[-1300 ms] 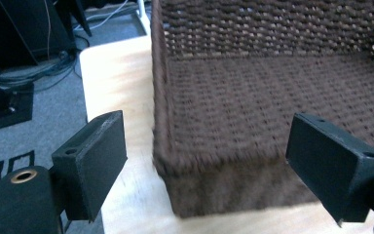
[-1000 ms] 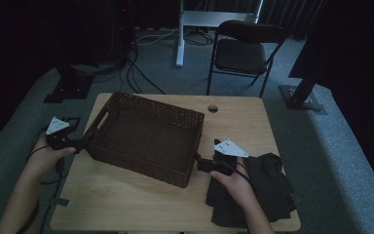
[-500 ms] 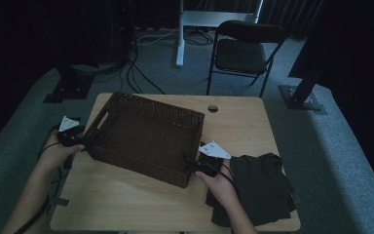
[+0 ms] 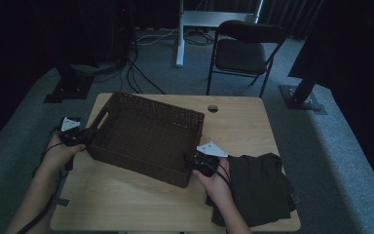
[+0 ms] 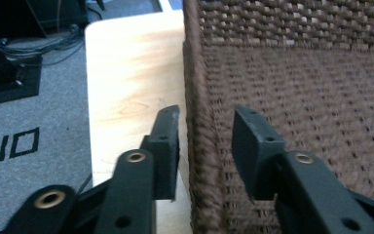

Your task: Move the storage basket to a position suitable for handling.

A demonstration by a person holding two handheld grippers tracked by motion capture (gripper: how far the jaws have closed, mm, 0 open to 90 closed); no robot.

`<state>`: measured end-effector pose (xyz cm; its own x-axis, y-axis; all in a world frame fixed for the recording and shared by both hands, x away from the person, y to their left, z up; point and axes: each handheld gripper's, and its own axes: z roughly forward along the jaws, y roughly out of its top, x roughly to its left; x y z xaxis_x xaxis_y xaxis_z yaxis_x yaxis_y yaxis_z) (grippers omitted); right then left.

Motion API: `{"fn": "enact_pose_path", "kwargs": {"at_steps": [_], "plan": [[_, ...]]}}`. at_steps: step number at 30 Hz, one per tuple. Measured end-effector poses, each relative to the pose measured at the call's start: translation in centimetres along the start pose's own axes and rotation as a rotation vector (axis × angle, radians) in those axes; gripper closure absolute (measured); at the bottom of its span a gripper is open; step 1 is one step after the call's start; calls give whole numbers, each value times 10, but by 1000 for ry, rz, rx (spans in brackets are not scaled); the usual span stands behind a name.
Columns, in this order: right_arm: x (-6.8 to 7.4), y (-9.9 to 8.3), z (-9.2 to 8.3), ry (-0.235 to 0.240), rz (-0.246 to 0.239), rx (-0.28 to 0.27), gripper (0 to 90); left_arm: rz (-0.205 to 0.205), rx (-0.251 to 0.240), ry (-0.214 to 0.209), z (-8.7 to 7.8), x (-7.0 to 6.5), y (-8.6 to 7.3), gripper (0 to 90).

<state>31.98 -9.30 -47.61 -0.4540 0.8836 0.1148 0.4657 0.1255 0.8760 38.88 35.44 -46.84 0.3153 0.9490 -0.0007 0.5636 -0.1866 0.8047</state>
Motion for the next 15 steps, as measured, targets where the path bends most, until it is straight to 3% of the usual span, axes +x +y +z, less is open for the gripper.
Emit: {"fn": "enact_pose_path", "kwargs": {"at_steps": [1, 4, 5, 8, 13, 15], "plan": [[2, 0, 0, -9, -5, 3, 432, -34, 7, -11, 0, -1, -1, 709], [2, 0, 0, -10, -5, 3, 439, -47, 2, -10, 0, -1, -2, 742], [2, 0, 0, -14, -1, 3, 449, -76, 10, -2, -1, -2, -3, 742], [3, 0, 1, -52, 4, -1, 493, -79, 13, 30, -3, -7, -4, 763], [0, -1, 2, -77, 20, -14, 532, -126, -9, 27, -6, -12, -8, 766], [0, 0, 3, -88, 13, -11, 550, -118, -4, 30, -8, -14, -9, 765]]}}
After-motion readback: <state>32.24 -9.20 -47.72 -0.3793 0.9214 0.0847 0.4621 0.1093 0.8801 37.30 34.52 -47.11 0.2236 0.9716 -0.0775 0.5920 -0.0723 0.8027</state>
